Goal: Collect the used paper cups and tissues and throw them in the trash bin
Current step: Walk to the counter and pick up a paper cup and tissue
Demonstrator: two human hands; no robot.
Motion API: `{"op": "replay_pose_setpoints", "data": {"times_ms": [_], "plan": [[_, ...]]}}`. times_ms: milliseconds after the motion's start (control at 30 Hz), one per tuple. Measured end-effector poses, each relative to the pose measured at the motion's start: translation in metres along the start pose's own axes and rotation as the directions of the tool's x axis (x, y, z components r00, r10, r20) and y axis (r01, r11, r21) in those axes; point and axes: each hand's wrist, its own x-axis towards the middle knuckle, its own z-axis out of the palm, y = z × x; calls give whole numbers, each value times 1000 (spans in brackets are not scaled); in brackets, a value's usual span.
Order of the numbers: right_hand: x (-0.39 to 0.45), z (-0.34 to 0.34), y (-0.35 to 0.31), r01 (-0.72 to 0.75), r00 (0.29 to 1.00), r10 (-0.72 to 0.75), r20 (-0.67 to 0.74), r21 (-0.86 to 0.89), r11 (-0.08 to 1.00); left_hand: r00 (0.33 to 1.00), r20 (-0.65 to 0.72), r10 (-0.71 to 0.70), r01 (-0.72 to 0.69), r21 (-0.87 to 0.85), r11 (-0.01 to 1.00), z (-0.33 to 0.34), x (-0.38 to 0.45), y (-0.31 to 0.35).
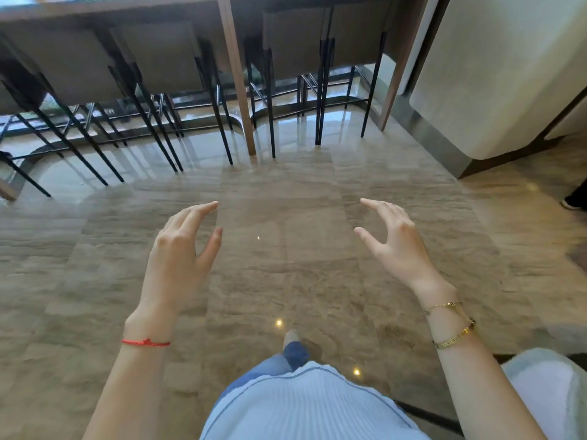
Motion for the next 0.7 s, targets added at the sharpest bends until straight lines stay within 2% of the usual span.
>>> {"op": "replay_pose_setpoints", "data": {"times_ms": [367, 700], "plan": [[217, 8, 69, -112, 992, 112, -54, 7, 994, 986, 123, 113, -110, -31, 993, 85, 266, -4], [486, -8, 181, -89, 994, 88, -62, -7, 996, 993, 76, 92, -87, -59, 994, 203, 524, 15]]}}
